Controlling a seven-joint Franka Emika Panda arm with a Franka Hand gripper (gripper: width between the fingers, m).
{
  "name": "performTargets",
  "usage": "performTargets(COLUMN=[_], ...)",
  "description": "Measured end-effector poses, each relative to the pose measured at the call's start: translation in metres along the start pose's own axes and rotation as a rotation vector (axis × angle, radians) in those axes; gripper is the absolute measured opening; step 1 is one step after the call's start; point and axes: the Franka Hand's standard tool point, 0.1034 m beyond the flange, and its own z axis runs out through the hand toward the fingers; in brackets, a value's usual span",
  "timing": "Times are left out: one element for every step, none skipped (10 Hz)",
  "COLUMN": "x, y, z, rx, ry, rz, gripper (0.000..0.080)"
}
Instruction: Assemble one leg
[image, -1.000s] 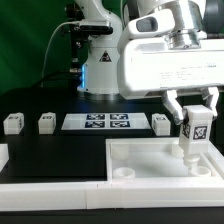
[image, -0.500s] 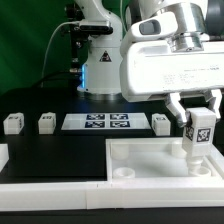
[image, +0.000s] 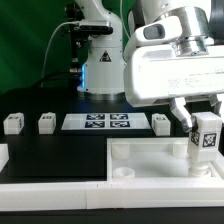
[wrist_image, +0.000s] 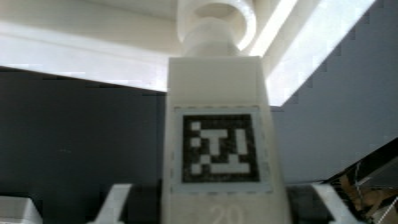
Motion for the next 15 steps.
performTargets(x=[0.000,0.000,0.001,0.001,0.001,0.001,0.001,0.000,-0.001,-0.004,-0.006,-0.008,-0.008,-0.011,-0.014], y=[-0.001,-0.001,-0.002,-0.002,-0.002,-0.002,-0.003,-0.004,-0.004,-0.004,-0.004,-0.004,-0.004,-0.004,-0.004], z=[0.000,0.000,0.000,0.001,0.000,0.000,0.000,0.000,-0.001,-0.001,0.000,0.000,0.001,0.002,0.004], rx=[0.000,0.000,0.000,0.000,0.000,0.000,0.001,0.002,0.002,0.003,0.003,0.003,0.003,0.004,0.005], ry=[0.005,0.006,0.009,0.010,0.010,0.010,0.009,0.006,0.004,-0.001,-0.005,-0.007,-0.008,-0.012,-0.018], rz=[-0.001,-0.001,-0.002,-0.003,-0.004,-0.004,-0.005,-0.007,-0.007,-0.007,-0.008,-0.008,-0.009,-0.009,-0.009], gripper=[0.0293,0.0293,0.0293,0.0293,0.0293,0.0293,0.0293,0.0293,0.0293,0.0293,0.0293,0.0293,0.0293,0.0293,0.0293])
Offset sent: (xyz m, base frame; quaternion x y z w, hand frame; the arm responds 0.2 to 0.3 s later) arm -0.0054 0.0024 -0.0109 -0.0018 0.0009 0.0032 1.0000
